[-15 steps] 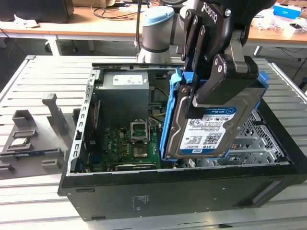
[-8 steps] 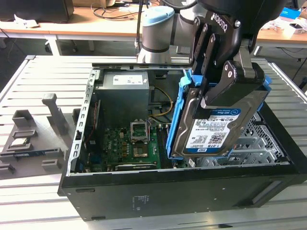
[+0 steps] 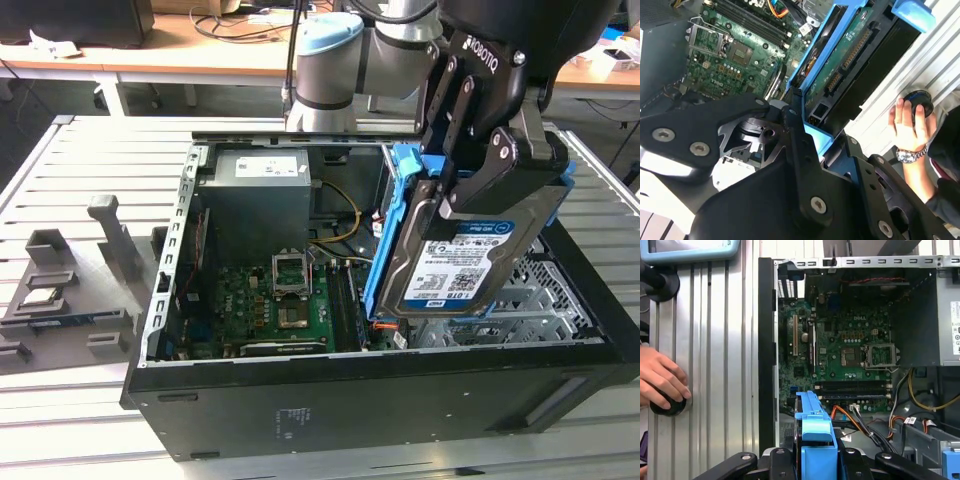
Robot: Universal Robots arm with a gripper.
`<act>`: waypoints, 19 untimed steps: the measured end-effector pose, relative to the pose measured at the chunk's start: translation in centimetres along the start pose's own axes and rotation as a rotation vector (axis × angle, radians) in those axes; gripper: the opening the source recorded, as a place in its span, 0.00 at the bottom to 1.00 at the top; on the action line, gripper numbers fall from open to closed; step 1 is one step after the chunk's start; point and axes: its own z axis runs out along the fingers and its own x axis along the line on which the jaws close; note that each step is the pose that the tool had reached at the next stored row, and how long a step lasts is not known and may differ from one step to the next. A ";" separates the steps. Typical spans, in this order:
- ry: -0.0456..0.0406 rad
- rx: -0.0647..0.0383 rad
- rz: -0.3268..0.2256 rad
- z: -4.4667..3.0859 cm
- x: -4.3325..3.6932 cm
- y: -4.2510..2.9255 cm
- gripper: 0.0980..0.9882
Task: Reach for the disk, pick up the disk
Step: 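Pick up the disk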
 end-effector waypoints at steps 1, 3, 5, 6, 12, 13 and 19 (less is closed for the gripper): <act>-0.0001 -0.001 0.000 0.09 -0.21 -0.26 0.30; 0.0000 -0.004 0.000 0.27 -0.66 -0.87 0.30; 0.0001 -0.005 0.000 0.36 -0.88 -1.18 0.30; 0.0000 -0.005 0.000 0.40 -0.99 -1.38 0.30; 0.0025 -0.011 0.000 0.60 -1.75 -5.46 0.30; 0.0026 -0.012 0.000 0.63 -1.89 -5.85 0.30; 0.0020 -0.013 0.000 0.63 -2.33 -7.21 0.30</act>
